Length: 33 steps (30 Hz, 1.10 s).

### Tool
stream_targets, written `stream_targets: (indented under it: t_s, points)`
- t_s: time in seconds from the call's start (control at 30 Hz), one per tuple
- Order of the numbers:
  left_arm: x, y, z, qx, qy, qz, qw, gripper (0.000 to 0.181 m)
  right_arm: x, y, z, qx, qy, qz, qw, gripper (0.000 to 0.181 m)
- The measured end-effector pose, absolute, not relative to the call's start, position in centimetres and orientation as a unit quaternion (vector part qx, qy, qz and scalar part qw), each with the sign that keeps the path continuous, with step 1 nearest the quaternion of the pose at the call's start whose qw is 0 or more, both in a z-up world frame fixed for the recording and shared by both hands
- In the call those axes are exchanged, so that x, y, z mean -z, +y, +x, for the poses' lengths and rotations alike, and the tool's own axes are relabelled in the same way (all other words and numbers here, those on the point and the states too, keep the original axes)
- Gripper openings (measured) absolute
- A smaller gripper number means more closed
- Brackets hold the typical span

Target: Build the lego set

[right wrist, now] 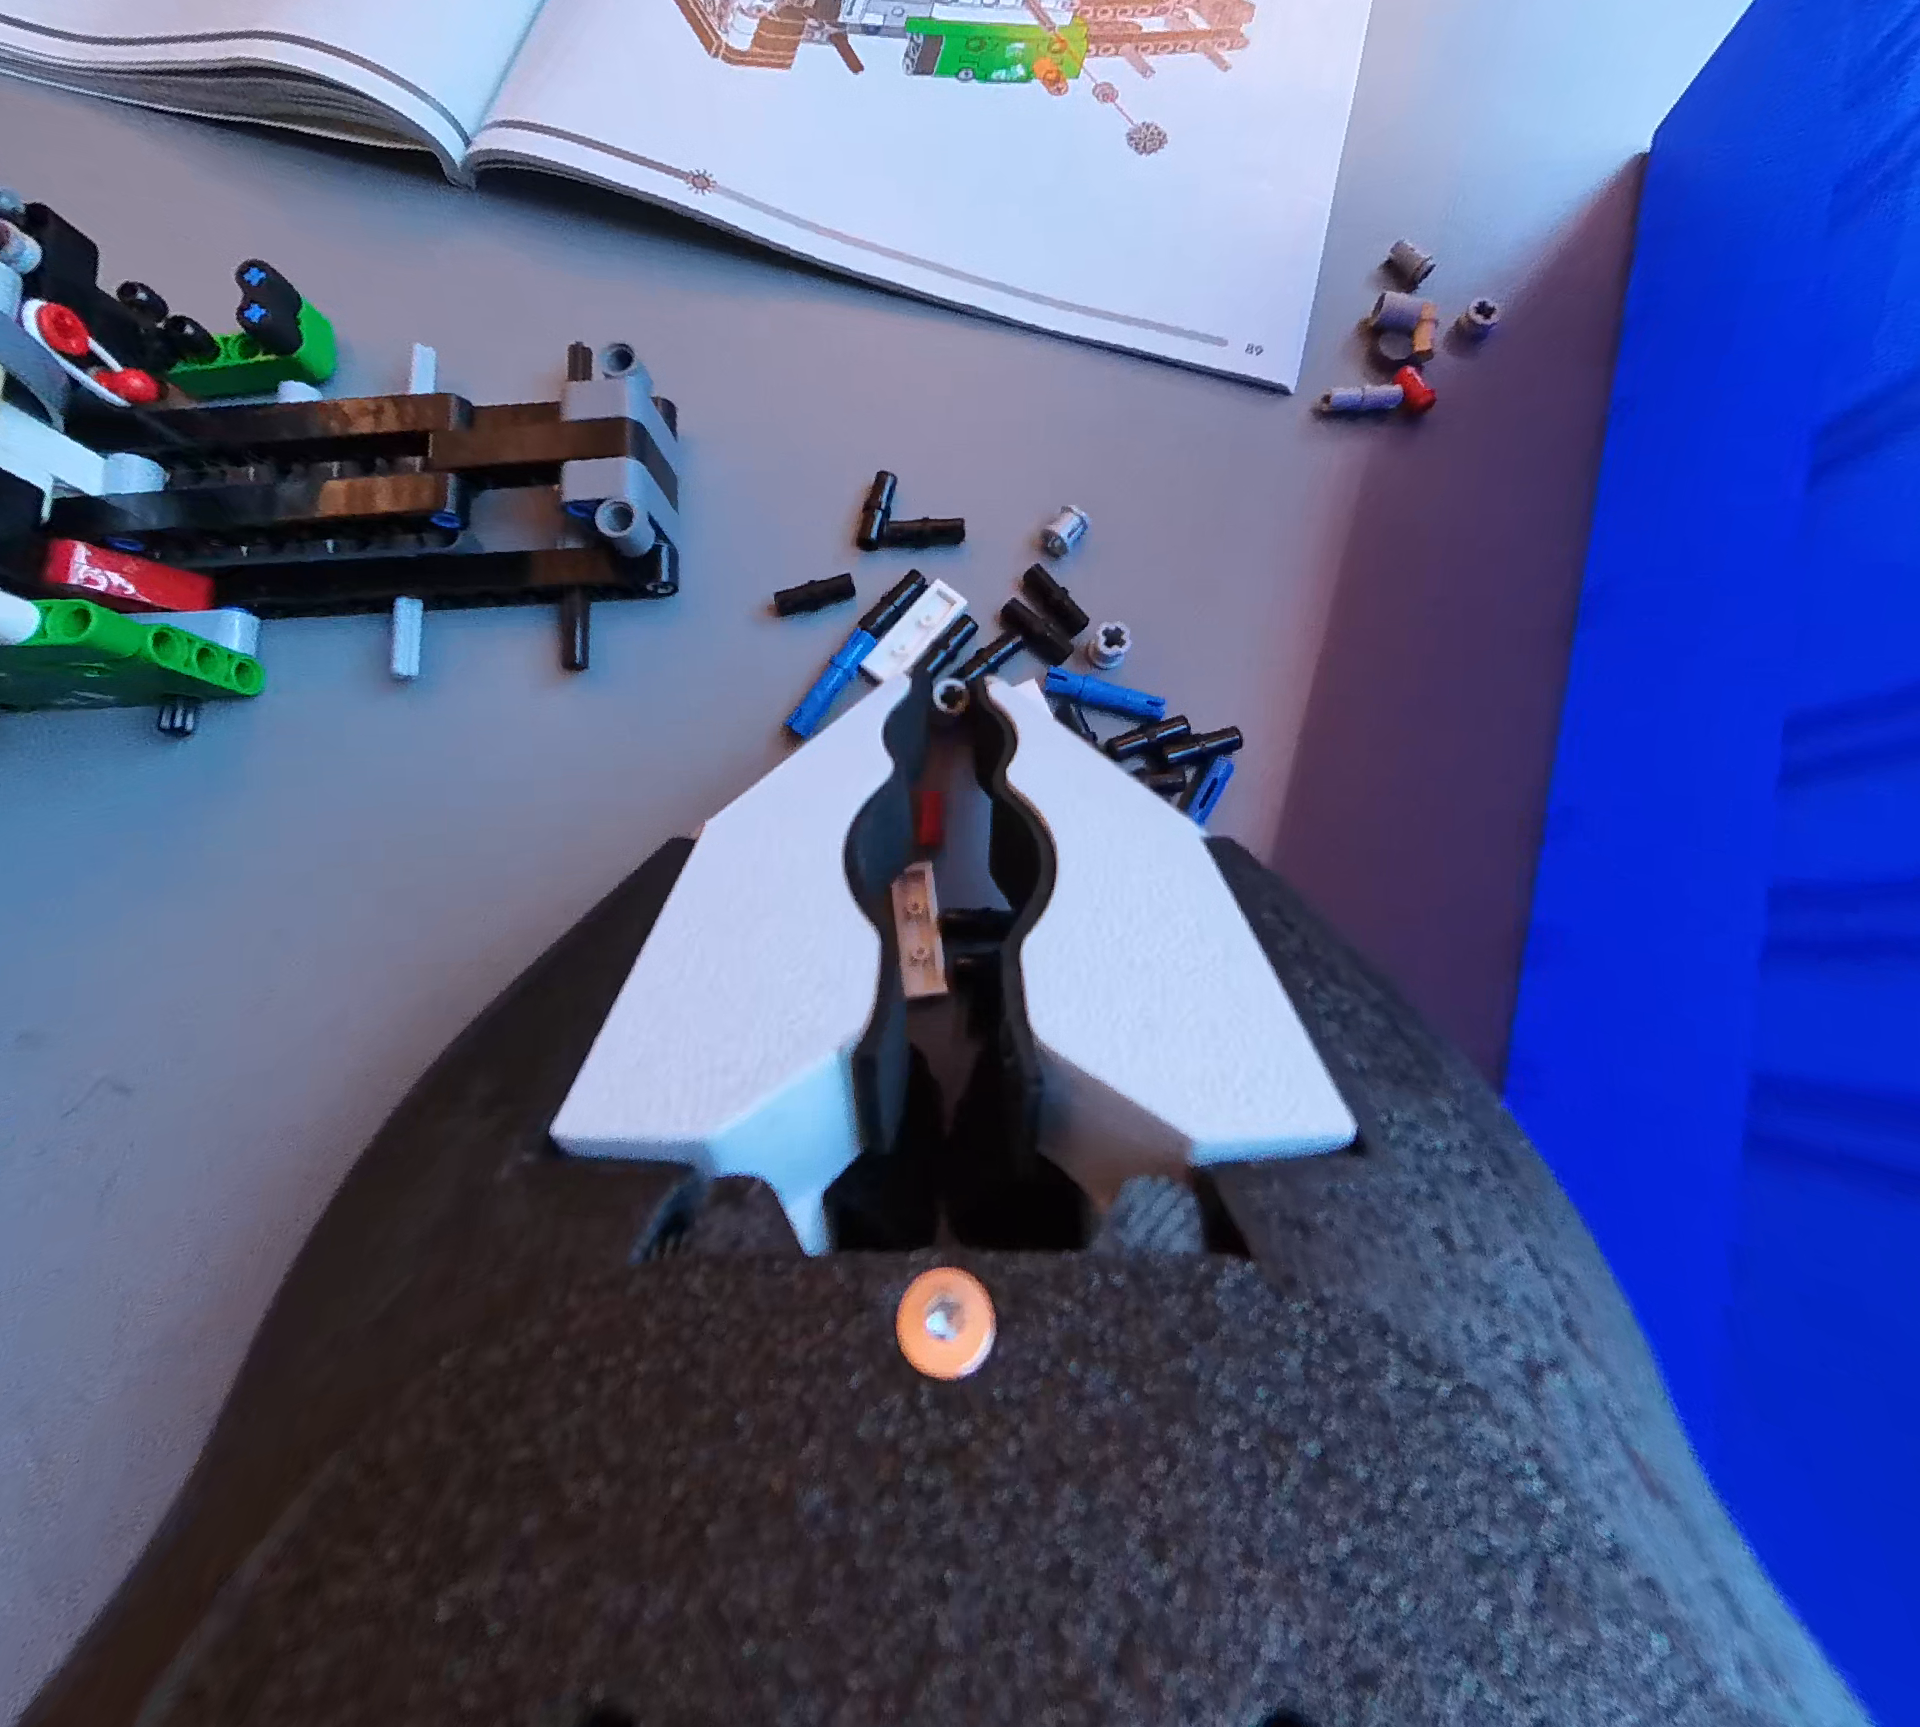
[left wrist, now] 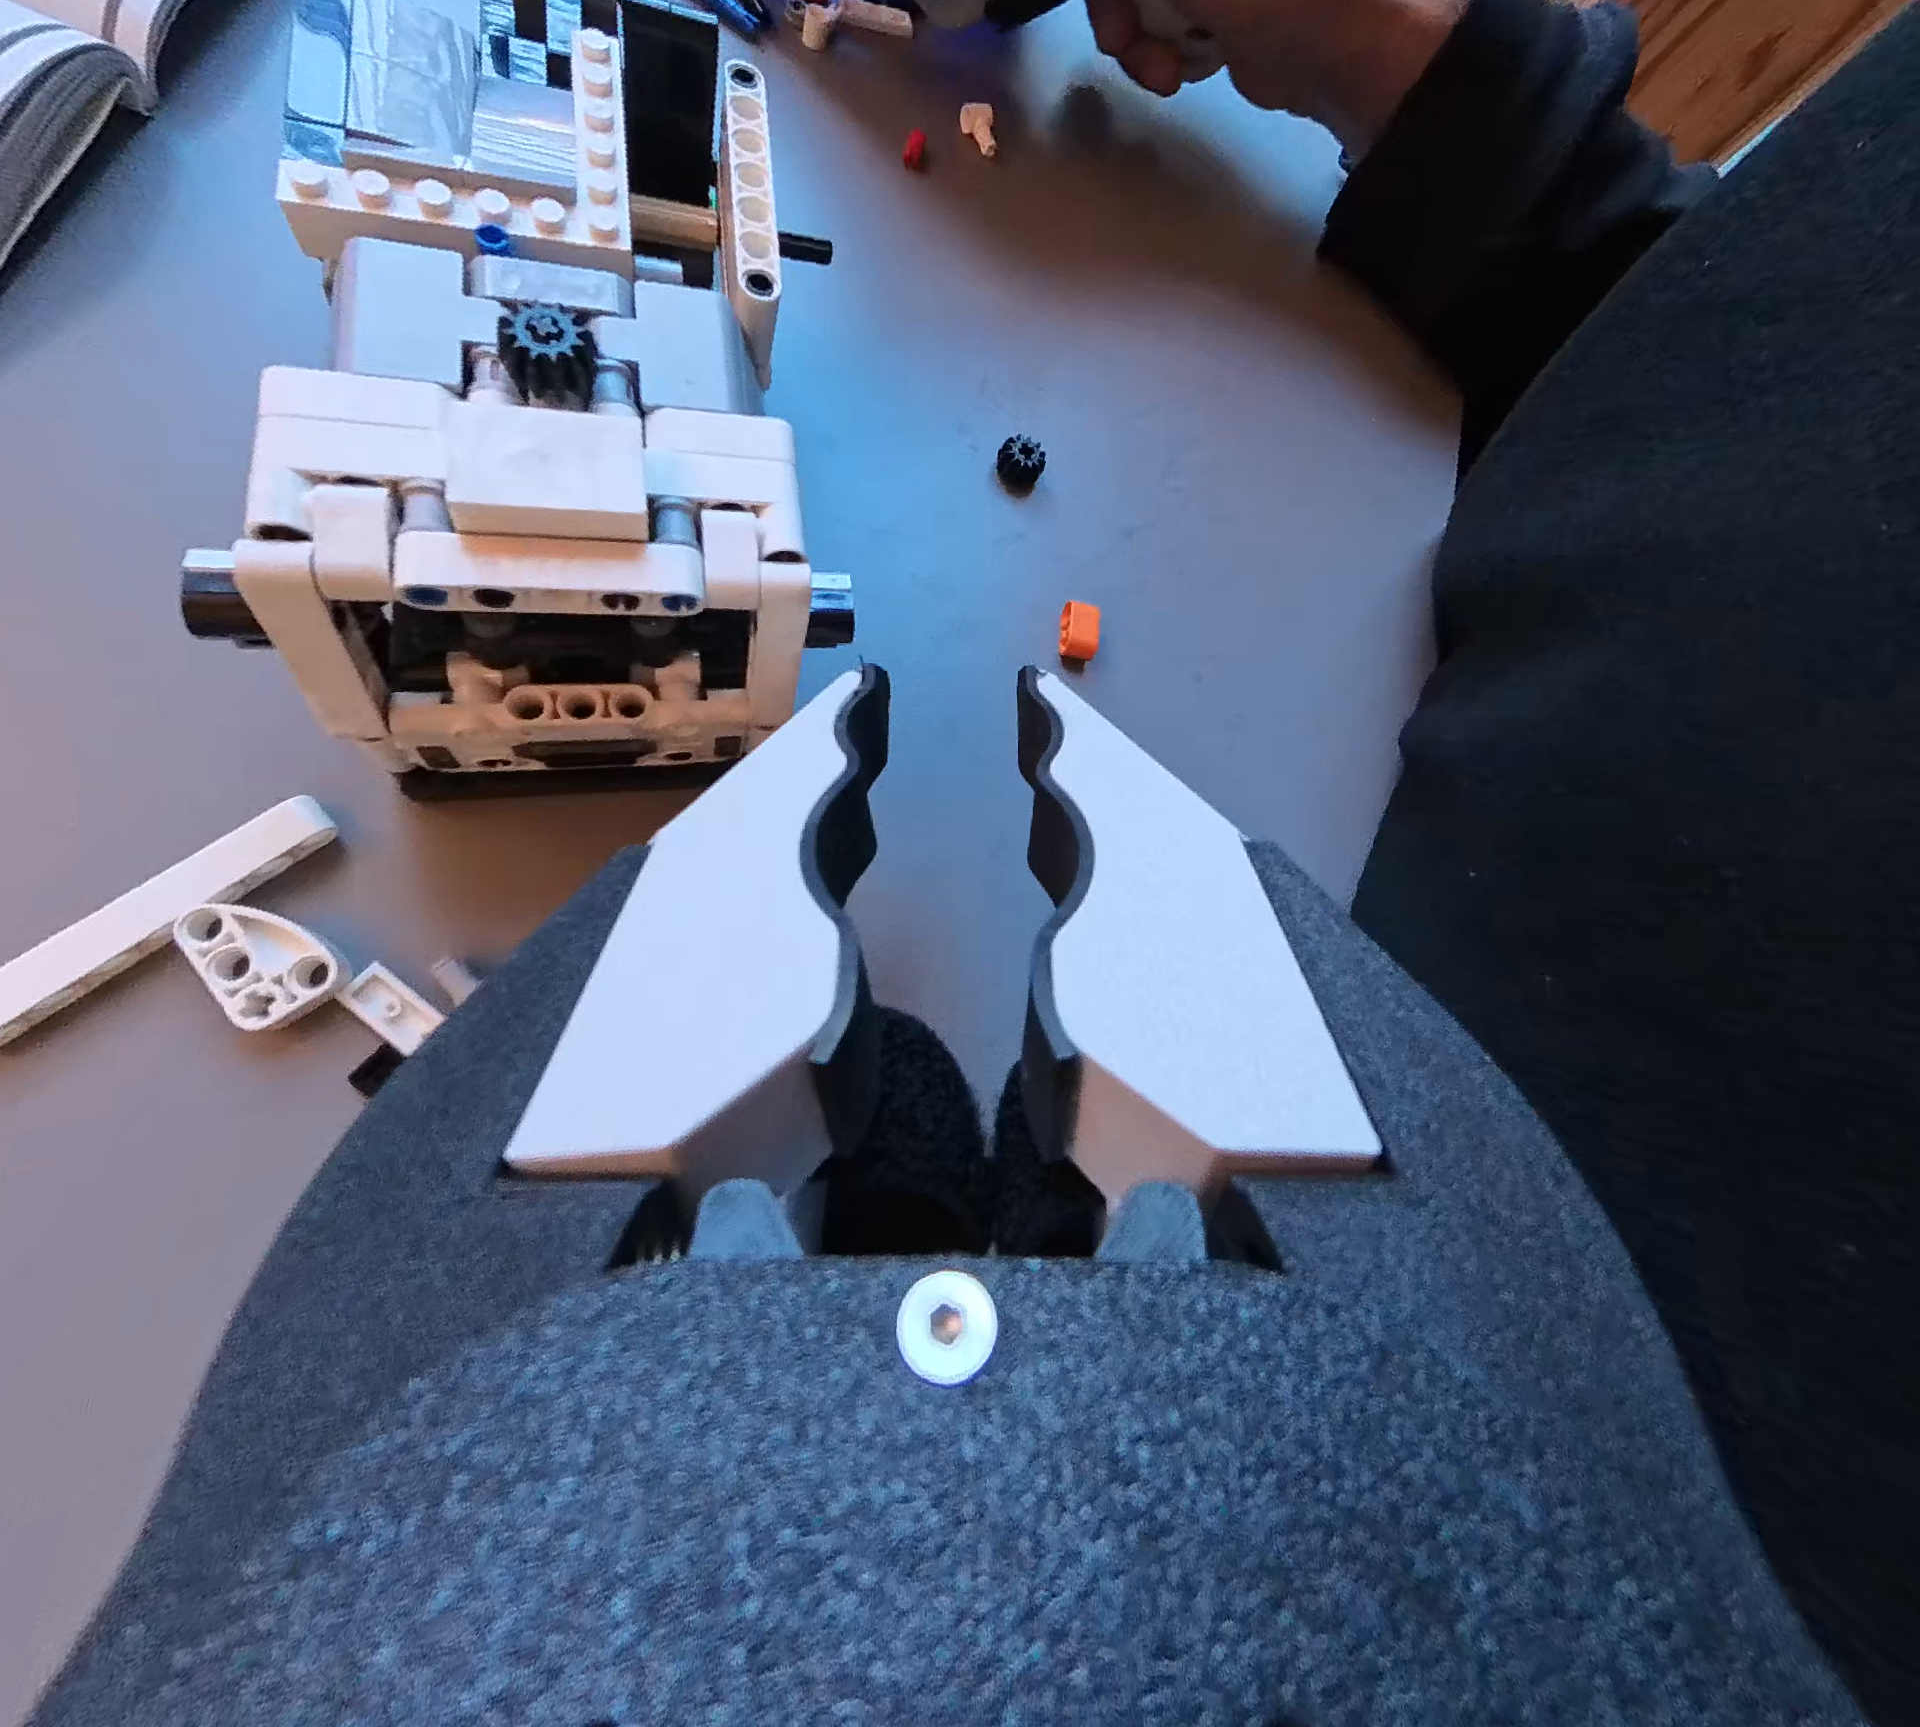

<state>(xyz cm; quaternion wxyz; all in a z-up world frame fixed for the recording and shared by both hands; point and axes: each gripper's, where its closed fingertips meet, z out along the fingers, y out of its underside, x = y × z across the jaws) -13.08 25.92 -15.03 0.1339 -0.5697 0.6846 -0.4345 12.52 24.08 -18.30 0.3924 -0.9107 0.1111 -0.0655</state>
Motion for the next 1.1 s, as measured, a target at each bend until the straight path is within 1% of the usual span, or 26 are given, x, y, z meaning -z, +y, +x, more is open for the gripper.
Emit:
stream_targets:
  t_s: [0.1, 0.17, 0.23, 0.33, 0.4, 0.47, 0.57, 0.7, 0.8, 0.97, 1.1]
  points:
    - [14.9, 25.8, -12.9, 0.438, 0.683, -0.569, 0.134, 0.023, 17.5, 23.8, 12.6, 0.068, 0.115, -0.902, 0.410, 0.006]
    - [14.8, 25.6, -12.9, 0.440, 0.683, -0.568, 0.133, 0.023, 16.4, 23.6, 12.6, 0.052, 0.129, -0.887, 0.441, 0.006]
    - [14.8, 25.5, -12.8, 0.439, 0.684, -0.567, 0.133, 0.023, 14.5, 23.8, 12.2, -0.010, 0.159, -0.852, 0.499, 0.006]
    - [14.7, 25.4, -12.8, 0.436, 0.687, -0.566, 0.133, 0.023, 10.9, 23.9, 11.4, -0.141, 0.200, -0.773, 0.586, 0.006]
    - [14.7, 25.4, -12.9, 0.436, 0.687, -0.565, 0.134, 0.023, 10.0, 23.8, 11.0, -0.188, 0.206, -0.746, 0.604, 0.005]
    - [14.7, 25.4, -12.9, 0.436, 0.686, -0.566, 0.134, 0.023, 10.0, 23.7, 11.0, -0.188, 0.205, -0.745, 0.607, 0.005]
    - [14.9, 25.4, -13.0, 0.435, 0.686, -0.568, 0.132, 0.023, 11.2, 23.6, 10.9, -0.151, 0.191, -0.778, 0.579, 0.005]
    - [15.1, 25.3, -13.0, 0.433, 0.688, -0.569, 0.129, 0.023, 15.4, 22.7, 12.1, 0.009, 0.142, -0.870, 0.473, 0.005]
    - [15.2, 25.2, -12.9, 0.431, 0.691, -0.565, 0.128, 0.023, 17.2, 22.6, 12.3, 0.062, 0.116, -0.897, 0.422, 0.006]
    - [15.3, 25.2, -13.1, 0.428, 0.695, -0.563, 0.129, 0.023, 18.2, 22.9, 12.5, 0.078, 0.111, -0.910, 0.391, 0.006]
    - [15.4, 25.3, -13.1, 0.431, 0.691, -0.567, 0.126, 0.023, 18.2, 22.9, 12.6, 0.072, 0.115, -0.908, 0.396, 0.007]
